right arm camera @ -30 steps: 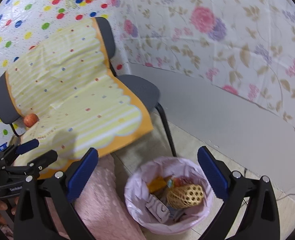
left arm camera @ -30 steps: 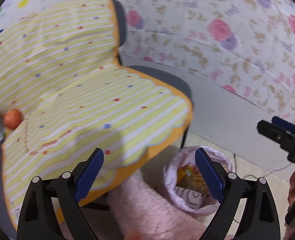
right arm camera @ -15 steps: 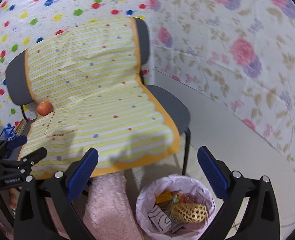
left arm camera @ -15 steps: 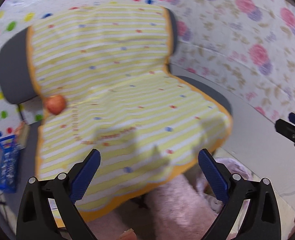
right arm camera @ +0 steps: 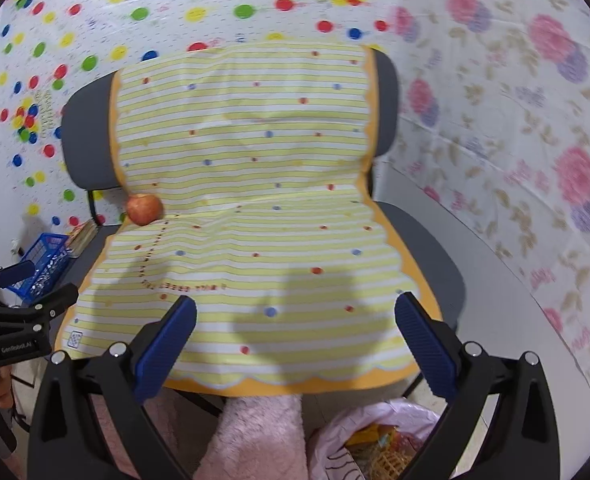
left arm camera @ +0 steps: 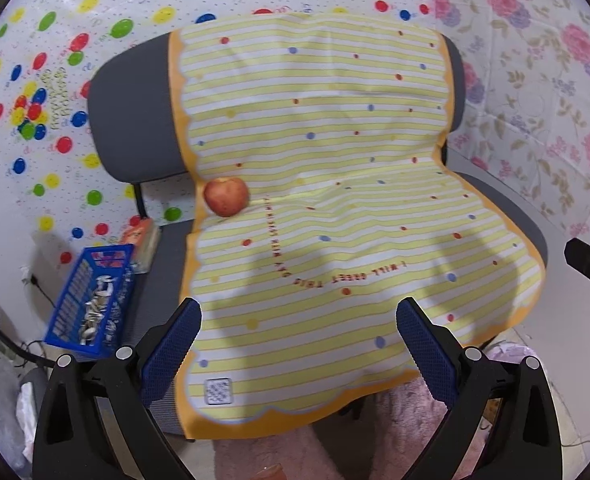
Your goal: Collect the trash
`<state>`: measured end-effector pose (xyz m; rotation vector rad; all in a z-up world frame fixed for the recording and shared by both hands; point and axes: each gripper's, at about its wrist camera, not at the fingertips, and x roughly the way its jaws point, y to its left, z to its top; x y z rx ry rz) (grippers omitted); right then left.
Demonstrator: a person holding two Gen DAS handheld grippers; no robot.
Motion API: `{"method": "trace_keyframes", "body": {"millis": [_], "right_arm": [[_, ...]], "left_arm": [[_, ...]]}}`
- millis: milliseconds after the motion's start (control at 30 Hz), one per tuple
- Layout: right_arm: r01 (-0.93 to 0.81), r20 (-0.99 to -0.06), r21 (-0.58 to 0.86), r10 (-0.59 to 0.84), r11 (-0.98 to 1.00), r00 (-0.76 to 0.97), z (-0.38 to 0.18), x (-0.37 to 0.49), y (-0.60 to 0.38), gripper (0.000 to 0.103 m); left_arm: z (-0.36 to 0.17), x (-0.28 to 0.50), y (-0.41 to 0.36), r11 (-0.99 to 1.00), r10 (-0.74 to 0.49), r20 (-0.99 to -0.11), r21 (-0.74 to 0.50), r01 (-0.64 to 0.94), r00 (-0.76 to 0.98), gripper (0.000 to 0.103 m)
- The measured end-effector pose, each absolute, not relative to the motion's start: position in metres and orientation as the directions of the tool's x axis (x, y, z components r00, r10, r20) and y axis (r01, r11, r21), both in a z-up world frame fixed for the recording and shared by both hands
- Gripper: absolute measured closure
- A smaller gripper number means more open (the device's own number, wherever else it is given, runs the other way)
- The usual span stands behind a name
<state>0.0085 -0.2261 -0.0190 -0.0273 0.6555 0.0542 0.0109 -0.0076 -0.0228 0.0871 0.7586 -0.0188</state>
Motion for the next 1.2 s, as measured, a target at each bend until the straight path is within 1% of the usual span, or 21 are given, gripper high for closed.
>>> {"method": "trace_keyframes", "body": {"millis": [100,300,433,700,1200], "right_arm": [[-0.082,-0.606,-0.021,0.052,0.996,0.794,-0.018,0.013,-0.216,0.006],[-0.095,-0.617,0.001,0.075,0.996,0.784,-0.026,0.02,-0.208,0.006],[-0.102,-0.624,0.018,0.091,0.995,0.776,-0.03,0.02,-0.205,0.006],[-0.089,-0.632,0.015,0.079,0.996,0.771,-0.03,0.023,-0.206,0.006],[-0.092,-0.63,0.012,0.079,0.996,0.772,-0.03,0.022,-0.21,0.006]], "left_arm": [[-0.019,0.01,-0.002,0.996,0.037,-0.686,0.086,0.031,0.727,0.006],[-0.017,0.007,0.006,0.995,0.049,-0.681,0.093,0.02,0.731,0.006],[-0.018,0.009,0.009,0.996,0.042,-0.685,0.082,0.02,0.727,0.006],[-0.019,0.01,0.013,0.998,0.031,-0.691,0.059,0.014,0.722,0.006],[-0.02,0.012,0.015,0.998,0.029,-0.692,0.056,0.013,0.722,0.006]]}}
